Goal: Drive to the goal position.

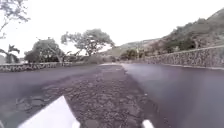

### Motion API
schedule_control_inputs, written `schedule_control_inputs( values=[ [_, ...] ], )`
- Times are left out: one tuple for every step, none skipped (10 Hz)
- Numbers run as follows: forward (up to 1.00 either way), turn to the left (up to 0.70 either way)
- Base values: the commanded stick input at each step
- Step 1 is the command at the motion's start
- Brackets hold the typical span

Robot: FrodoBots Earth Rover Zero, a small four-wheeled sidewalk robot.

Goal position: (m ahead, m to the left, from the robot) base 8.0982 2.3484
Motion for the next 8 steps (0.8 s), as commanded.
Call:
schedule_control_inputs(
  values=[
    [0.85,0.00],
    [0.85,0.00],
    [0.85,0.00],
    [0.85,0.00],
    [0.85,0.00],
    [0.85,0.00],
    [0.85,0.00],
    [0.85,0.00]
  ],
)
